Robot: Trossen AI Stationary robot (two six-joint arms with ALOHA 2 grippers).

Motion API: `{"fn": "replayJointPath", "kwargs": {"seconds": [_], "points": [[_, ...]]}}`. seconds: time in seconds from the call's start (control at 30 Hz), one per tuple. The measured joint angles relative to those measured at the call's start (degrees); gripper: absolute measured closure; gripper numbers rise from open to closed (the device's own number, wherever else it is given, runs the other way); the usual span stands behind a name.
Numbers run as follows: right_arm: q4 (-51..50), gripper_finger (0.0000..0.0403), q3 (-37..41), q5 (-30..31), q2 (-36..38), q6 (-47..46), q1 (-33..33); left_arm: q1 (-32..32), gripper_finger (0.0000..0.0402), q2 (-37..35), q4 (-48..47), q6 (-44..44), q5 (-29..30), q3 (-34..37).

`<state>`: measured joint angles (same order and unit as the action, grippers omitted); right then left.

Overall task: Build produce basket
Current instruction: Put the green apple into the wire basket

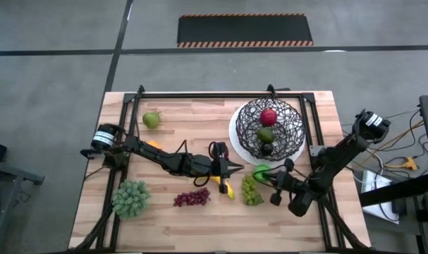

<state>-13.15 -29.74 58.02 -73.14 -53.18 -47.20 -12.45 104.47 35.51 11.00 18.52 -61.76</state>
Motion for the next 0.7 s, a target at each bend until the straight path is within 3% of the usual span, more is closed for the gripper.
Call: {"fn": "replayJointPath", "kwargs": {"seconds": [0.3, 0.53, 0.7], "points": [[-0.4, 0.0394, -2.1, -3.6, 8.1, 7.7, 0.0, 0.0, 0.0400, -3.9, -0.5, 4.7, 0.0, 0.7], [-0.2, 0.0394, -4.9, -4.7, 16.0, 15.2, 0.8, 0.1, 0.0400, -11.7, -0.3, 9.8, 0.0, 5.5], [0.2, 0.0394, -7.2, -4.6, 19.6, 20.5, 5.6, 0.6, 0.0400, -19.0, -0.5, 13.9, 0.1, 10.0]]}}
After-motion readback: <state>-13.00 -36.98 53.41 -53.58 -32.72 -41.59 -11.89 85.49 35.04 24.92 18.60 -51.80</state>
